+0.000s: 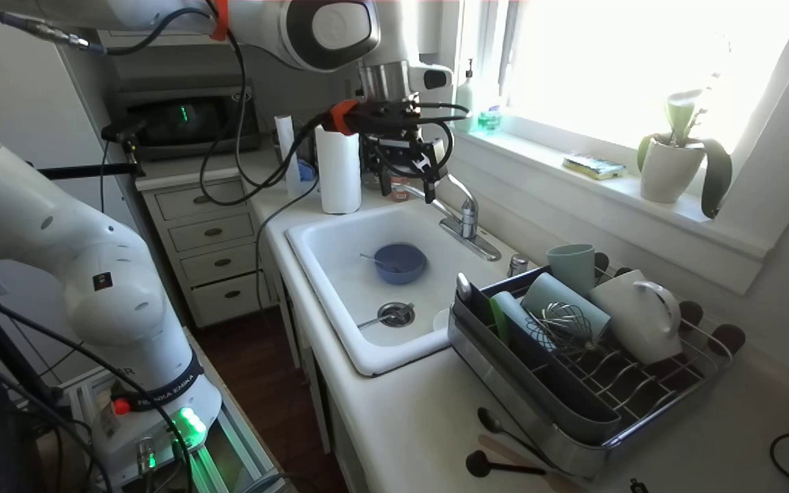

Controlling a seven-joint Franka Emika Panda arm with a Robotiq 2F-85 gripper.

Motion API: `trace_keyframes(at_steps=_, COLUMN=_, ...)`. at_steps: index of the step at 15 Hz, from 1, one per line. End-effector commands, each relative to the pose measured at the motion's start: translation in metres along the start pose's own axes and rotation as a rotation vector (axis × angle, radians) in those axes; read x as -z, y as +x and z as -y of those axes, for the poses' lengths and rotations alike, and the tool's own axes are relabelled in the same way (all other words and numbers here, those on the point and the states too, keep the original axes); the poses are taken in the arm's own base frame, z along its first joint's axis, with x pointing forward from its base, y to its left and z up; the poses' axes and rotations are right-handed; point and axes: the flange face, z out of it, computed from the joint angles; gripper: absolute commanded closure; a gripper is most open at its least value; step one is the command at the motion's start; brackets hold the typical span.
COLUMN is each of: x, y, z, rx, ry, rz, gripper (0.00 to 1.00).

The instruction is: Move the bowl from the sink to the plate rack

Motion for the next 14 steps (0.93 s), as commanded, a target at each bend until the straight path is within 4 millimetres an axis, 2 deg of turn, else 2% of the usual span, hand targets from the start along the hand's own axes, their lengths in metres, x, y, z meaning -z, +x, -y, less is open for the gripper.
trace_keyframes(at_steps=1, x=0.0, y=0.0, z=0.0, rx=0.0, ry=0.0, rz=0.001, gripper=0.0)
trace_keyframes(at_steps=11, x=0.0, y=0.0, z=0.0, rx=0.0, ry=0.0, rz=0.001, gripper=0.0)
trace_keyframes(at_steps=12, x=-0.006, y=0.01, z=0.011, rx=0.024, ry=0.015, rz=-0.011, gripper=0.0)
trace_keyframes(at_steps=14, x=-0.018, y=0.03, z=0.045, rx=0.026, ry=0.055, rz=0.016, gripper=0.0)
